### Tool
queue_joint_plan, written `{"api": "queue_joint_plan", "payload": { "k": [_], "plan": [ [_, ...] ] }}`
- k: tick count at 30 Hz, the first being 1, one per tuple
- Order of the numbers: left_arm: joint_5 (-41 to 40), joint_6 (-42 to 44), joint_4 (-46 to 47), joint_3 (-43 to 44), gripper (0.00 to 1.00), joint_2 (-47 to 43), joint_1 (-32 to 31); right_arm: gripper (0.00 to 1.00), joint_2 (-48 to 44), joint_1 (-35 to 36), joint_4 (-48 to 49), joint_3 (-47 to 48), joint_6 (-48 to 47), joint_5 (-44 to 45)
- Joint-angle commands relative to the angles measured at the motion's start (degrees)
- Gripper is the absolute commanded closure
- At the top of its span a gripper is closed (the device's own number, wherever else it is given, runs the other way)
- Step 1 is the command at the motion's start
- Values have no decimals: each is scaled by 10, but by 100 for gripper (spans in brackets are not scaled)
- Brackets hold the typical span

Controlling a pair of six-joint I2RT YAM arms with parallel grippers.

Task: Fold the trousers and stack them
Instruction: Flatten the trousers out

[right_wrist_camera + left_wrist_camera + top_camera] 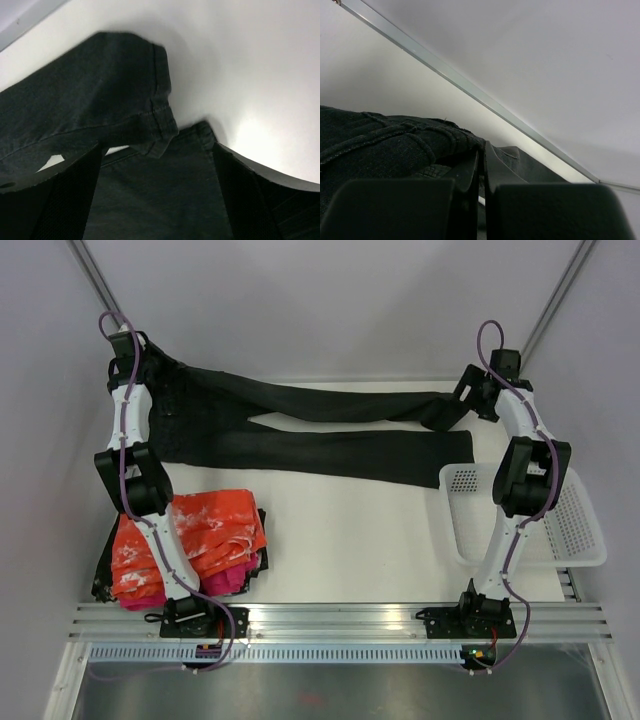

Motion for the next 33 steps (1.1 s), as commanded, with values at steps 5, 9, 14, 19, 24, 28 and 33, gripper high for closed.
{"api": "queue_joint_plan", "payload": {
  "k": [5,9,14,19,24,28,33],
  "plan": [
    [14,26,13,3,98,-5,3,6,-3,8,94,-15,119,-35],
    [14,25,12,2,98,-5,3,16,8,8,136,-27,131,-33],
    [13,27,11,0,98,-7,3,24,8,6,172,-36,126,-11],
    [12,26,13,0,98,-6,3,57,38,6,142,-6,109,-15],
    [5,48,-3,15,98,-9,5,100,37,2,122,10,66,13],
    [-10,94,-31,49,98,-13,10,100,15,-31,123,29,51,24],
    [-25,126,-70,57,98,-23,18,100,-12,-54,132,74,38,19]
  ]
}}
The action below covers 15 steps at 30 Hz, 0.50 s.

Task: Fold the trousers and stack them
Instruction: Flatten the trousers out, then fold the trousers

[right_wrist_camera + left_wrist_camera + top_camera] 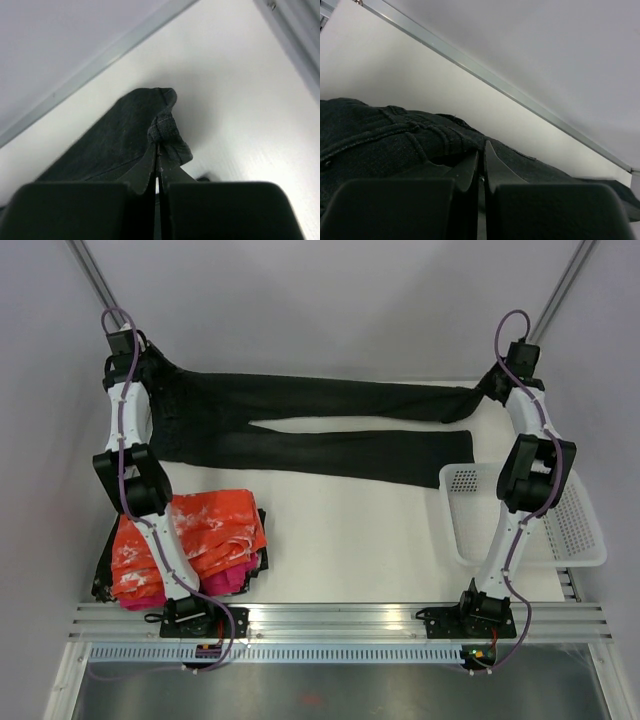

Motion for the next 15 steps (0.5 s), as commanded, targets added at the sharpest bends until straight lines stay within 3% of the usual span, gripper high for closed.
{"api": "queue_joint_plan", "payload": {
  "k": [1,7,15],
  "plan": [
    [-22,42,-13,33,98,-22,12,100,-54,-22,21,61,-26,0],
    [-18,33,-47,30,98,-20,13,100,-48,-22,19,104,-54,-44],
    [-8,53,-49,28,98,-41,17,100,-81,-22,25,16,-72,-69]
  ]
}}
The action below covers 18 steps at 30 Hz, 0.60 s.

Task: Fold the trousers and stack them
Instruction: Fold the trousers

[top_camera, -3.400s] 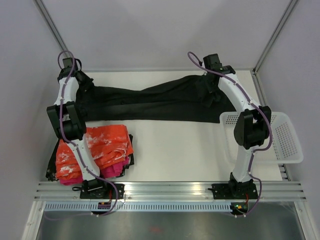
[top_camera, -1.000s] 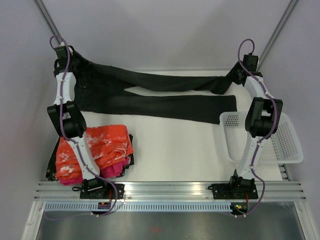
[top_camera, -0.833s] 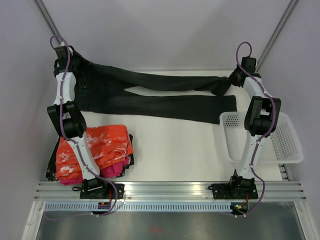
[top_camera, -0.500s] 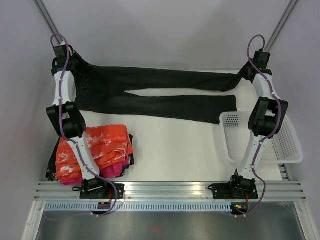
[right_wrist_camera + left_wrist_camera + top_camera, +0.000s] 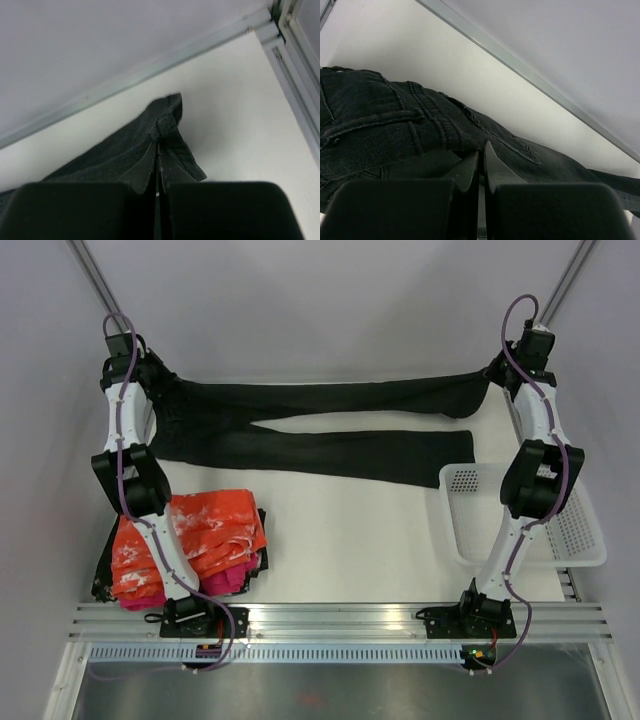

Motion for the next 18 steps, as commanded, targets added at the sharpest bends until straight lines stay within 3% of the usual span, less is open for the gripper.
{"api": "queue_joint_plan", "payload": {
  "k": [1,8,18],
  "plan": [
    [-2,29,13,22,98,-43,12,100,-58,-6,33,-71,-18,-4],
    [23,34,11,-55,98,-115,28,100,-181,-6,65,-217,-47,-3],
    [43,91,61,-271,98,-216,40,100,-289,-7,113,-423,-96,-30]
  ]
}}
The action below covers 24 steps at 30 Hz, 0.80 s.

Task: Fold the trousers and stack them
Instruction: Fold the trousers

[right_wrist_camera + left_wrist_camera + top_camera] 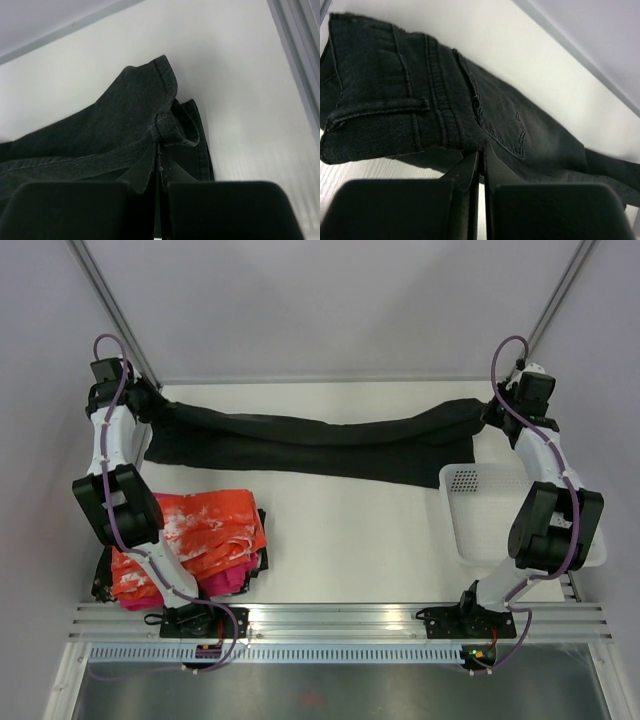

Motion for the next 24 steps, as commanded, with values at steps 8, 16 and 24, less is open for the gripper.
{"api": "queue_joint_plan", "payload": {
  "k": [8,16,24],
  "plan": [
    [-17,50,50,-122,98,-92,23,100,-54,-6,3,-115,-60,-16],
    [-22,38,106,-239,98,-145,23,100,-85,-17,8,-189,-71,9],
    [-94,-23,127,-319,98,-192,56,100,-95,-18,-30,-206,-104,22]
  ]
}}
